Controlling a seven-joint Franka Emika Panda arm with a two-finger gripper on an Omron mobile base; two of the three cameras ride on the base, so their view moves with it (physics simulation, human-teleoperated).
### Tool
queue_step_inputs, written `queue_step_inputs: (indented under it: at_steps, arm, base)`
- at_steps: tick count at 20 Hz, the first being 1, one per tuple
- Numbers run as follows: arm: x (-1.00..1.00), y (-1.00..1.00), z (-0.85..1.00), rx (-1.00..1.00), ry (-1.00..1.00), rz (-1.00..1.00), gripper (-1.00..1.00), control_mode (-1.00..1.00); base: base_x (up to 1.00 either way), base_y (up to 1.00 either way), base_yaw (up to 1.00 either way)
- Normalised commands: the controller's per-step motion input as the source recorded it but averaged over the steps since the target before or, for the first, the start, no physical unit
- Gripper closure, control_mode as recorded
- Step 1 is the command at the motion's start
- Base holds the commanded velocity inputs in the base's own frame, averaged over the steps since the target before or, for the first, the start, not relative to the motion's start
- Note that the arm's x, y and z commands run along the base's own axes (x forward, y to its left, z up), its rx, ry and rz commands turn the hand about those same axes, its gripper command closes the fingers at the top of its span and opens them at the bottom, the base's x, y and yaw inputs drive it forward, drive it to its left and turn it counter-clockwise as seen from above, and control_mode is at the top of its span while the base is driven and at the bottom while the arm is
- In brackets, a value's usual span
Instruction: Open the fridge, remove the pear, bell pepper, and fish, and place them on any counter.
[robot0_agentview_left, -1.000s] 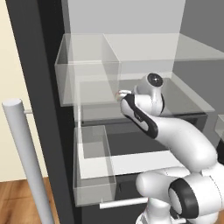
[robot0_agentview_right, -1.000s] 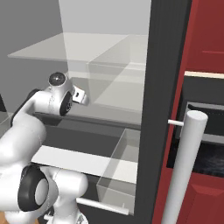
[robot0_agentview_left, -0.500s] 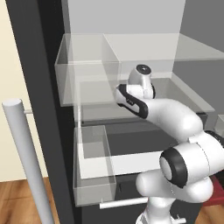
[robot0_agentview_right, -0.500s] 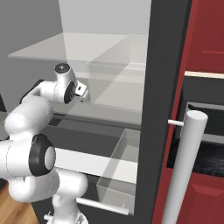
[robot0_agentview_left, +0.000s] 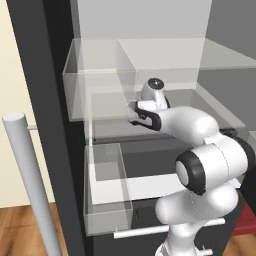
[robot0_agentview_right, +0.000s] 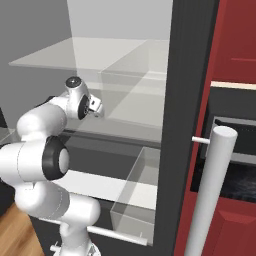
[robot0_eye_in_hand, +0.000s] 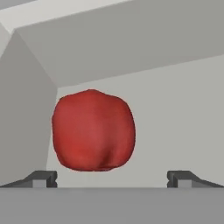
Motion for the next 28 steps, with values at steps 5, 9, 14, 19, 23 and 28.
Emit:
queue_step_inputs:
  at_steps: [5,9,14,19,23,28]
  arm:
    - [0.42,0.04,0.0,0.0,0.01,-0.03,-1.0,-1.0]
    - [0.45,0.04,-0.01,0.0,0.04,-0.03,-1.0,-1.0]
    - [0.41,0.07,-0.1,0.0,0.02,-0.03,-1.0,-1.0]
    - [-0.18,0.0,-0.54,0.0,0.15,-0.02,-1.0,-1.0]
    - [-0.58,-0.03,-0.81,0.01,0.18,-0.04,1.0,-1.0]
    - [-0.21,0.0,-0.67,0.0,0.09,-0.03,1.0,-1.0]
  base:
    - [0.0,0.0,0.0]
    - [0.0,0.0,0.0]
    - [0.0,0.0,0.0]
    - [0.0,0.0,0.0]
    - [0.0,0.0,0.0]
    - [0.0,0.0,0.0]
